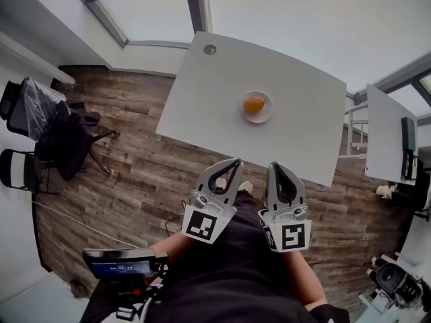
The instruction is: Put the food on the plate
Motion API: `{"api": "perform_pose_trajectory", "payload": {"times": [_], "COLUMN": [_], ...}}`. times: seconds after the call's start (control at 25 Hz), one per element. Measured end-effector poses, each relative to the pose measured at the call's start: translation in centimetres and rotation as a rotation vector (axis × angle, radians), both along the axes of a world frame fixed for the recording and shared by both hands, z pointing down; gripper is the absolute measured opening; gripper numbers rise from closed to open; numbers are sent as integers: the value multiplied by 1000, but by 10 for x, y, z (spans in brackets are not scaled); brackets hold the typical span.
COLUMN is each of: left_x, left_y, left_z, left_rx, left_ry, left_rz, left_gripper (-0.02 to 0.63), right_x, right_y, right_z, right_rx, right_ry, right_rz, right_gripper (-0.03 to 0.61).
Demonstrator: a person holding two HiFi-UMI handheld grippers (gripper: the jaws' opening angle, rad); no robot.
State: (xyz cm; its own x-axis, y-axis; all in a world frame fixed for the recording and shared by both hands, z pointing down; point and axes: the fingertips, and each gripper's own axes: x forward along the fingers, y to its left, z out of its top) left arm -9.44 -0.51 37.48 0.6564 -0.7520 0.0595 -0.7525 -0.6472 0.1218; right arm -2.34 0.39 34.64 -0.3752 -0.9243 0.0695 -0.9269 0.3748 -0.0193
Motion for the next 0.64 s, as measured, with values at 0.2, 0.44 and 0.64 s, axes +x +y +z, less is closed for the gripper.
{"api": "perform_pose_trajectory", "payload": {"times": [0.2,0.44,0.64], "left_x": [-9,-16,-22], "left_y": [0,-3,-8], "left_z": [3,0,-1], "left_rx": [-6,-2,13], "left_ry": [8,16,17], "left_rz": [16,39,46], "left_gripper": [6,6,6], "right_x": [-14,-28,-33], "right_y": [3,3,3], "right_z": [5,5,10], "right_rx": [-20,-18,-31], "right_ry": [14,23,30], "right_rz": [1,22,29], "right_gripper": [-3,-3,-3]}}
